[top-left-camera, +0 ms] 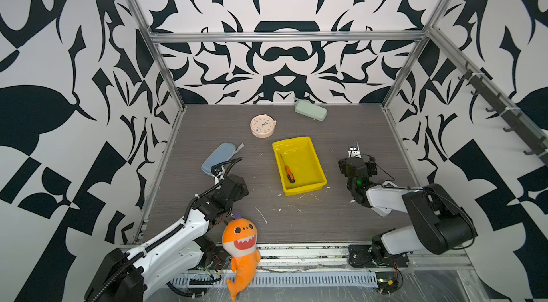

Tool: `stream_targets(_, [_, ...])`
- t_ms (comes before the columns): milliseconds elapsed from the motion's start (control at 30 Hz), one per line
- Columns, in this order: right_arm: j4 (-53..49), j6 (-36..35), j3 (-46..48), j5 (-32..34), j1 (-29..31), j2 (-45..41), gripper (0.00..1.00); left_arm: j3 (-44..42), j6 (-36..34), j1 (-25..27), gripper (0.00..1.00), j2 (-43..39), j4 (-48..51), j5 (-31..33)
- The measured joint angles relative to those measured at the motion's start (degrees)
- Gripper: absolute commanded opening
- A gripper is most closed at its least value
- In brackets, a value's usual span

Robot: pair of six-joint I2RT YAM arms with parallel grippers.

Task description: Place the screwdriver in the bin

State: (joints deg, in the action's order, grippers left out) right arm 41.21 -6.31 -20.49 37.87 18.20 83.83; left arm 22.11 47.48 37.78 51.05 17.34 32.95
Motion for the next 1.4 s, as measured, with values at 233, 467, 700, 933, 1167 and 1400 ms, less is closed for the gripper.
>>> stream_targets(233, [13.6,0.2,4.3,-4.6,-2.0,3.9,0.98,0.0,0.2,0.0,0.99,0.1,0.0,0.1])
stream_targets(467, [14.3,3.4,3.2,-13.4,-8.8,6.0,0.99,0.0,0.5,0.0,1.0,1.0,0.0,0.2])
stream_targets(700, [13.0,4.7,2.7,-17.3,-9.7,6.3,1.0,0.0,-1.8,0.0,1.0,1.9,-0.1,-0.1])
stream_targets(933, [12.9,4.6,2.6,-18.9,-9.7,6.3,0.99,5.1,-9.9,0.1,1.0,1.9,0.1,3.2])
stream_targets(1167, [12.8,4.7,2.6,-19.3,-9.7,6.3,0.99,6.1,-24.1,-0.8,0.99,2.5,-18.7,20.9])
stream_targets(1400, [12.6,4.7,2.6,-19.5,-9.7,6.3,0.99,-4.2,-41.2,-12.0,0.99,11.7,-42.1,24.7])
